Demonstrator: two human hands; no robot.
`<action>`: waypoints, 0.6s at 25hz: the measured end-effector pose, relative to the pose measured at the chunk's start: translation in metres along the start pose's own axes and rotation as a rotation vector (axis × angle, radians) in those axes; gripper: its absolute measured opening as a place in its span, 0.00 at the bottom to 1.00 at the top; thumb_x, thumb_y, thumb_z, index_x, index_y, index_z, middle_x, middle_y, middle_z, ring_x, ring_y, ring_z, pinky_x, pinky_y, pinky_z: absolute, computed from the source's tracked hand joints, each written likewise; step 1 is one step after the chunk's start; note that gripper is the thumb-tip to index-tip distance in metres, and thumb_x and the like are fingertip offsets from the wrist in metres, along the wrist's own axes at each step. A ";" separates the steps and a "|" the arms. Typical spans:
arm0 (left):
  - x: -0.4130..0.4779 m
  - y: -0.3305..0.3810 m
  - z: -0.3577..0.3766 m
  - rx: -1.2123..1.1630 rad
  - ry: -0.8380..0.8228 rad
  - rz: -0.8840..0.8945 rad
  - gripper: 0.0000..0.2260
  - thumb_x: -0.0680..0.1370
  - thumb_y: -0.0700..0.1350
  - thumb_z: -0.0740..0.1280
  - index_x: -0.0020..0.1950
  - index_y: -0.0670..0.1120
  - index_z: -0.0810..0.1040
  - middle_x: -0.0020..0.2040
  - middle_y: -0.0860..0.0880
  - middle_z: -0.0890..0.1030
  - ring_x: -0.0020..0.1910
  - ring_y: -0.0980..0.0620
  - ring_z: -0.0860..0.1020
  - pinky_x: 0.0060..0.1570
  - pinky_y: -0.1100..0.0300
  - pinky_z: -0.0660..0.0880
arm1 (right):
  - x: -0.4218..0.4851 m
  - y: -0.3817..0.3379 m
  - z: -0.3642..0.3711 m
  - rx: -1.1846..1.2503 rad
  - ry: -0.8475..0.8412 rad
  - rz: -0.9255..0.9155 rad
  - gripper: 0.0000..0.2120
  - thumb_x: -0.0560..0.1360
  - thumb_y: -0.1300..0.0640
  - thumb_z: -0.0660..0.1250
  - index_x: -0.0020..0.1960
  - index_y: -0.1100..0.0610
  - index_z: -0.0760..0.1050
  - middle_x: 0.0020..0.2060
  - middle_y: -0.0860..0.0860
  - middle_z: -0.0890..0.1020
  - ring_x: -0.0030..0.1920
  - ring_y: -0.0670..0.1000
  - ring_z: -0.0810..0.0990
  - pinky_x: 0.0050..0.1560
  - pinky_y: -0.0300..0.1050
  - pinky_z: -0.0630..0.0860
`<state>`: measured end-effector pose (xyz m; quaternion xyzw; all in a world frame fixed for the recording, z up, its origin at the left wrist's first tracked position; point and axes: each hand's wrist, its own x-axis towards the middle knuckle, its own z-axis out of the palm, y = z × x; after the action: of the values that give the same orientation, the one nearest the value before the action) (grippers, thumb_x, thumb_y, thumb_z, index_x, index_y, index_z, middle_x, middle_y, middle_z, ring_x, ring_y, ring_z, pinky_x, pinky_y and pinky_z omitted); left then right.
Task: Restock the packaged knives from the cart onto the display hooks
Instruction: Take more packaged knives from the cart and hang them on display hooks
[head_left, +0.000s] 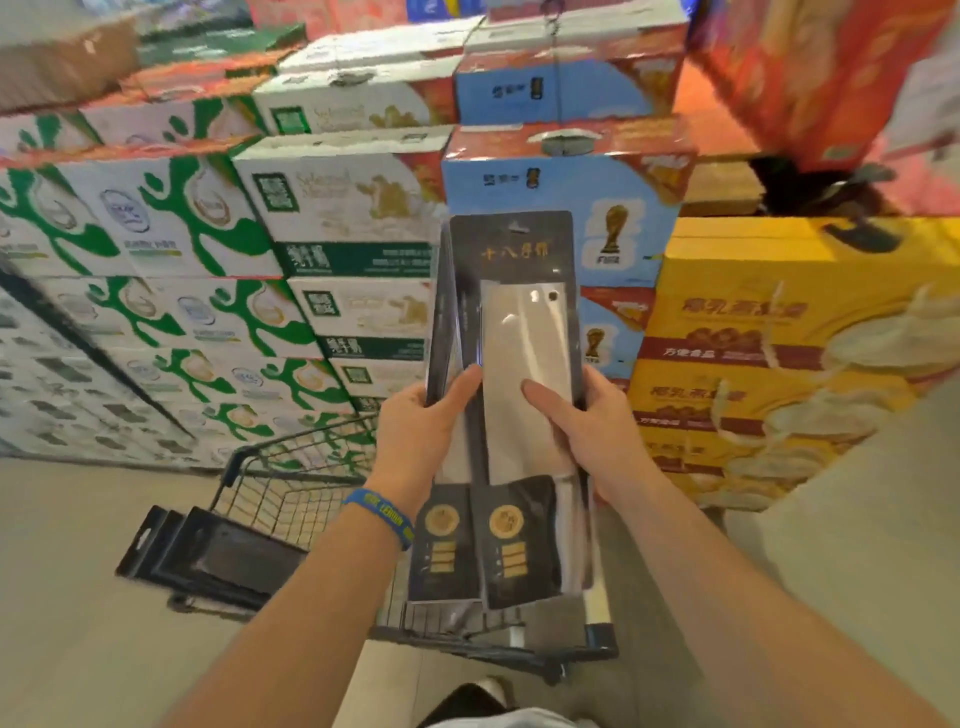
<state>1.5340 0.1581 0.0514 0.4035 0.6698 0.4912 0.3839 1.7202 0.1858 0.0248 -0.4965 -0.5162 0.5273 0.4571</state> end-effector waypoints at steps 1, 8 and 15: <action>0.001 0.004 0.008 0.061 -0.022 0.052 0.22 0.63 0.70 0.73 0.27 0.52 0.78 0.23 0.55 0.71 0.23 0.57 0.68 0.24 0.62 0.64 | -0.002 -0.005 -0.017 -0.001 0.020 -0.032 0.20 0.67 0.34 0.76 0.55 0.38 0.78 0.48 0.39 0.86 0.47 0.43 0.86 0.42 0.42 0.83; 0.018 0.027 0.091 0.187 -0.176 0.192 0.30 0.67 0.75 0.64 0.27 0.48 0.68 0.20 0.53 0.70 0.19 0.58 0.67 0.20 0.63 0.64 | -0.069 -0.007 -0.142 0.171 0.737 -0.056 0.25 0.63 0.37 0.81 0.55 0.47 0.85 0.49 0.48 0.88 0.47 0.51 0.88 0.44 0.48 0.85; -0.059 0.032 0.231 0.131 -0.676 0.167 0.34 0.62 0.79 0.64 0.38 0.46 0.78 0.34 0.51 0.83 0.35 0.52 0.82 0.38 0.52 0.81 | -0.228 0.014 -0.225 0.049 1.413 0.148 0.35 0.54 0.23 0.76 0.49 0.47 0.82 0.42 0.38 0.87 0.40 0.41 0.86 0.41 0.43 0.82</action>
<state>1.7719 0.1906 0.0376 0.6204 0.4998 0.3156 0.5155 1.9651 -0.0212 0.0284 -0.7430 -0.0489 0.1203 0.6566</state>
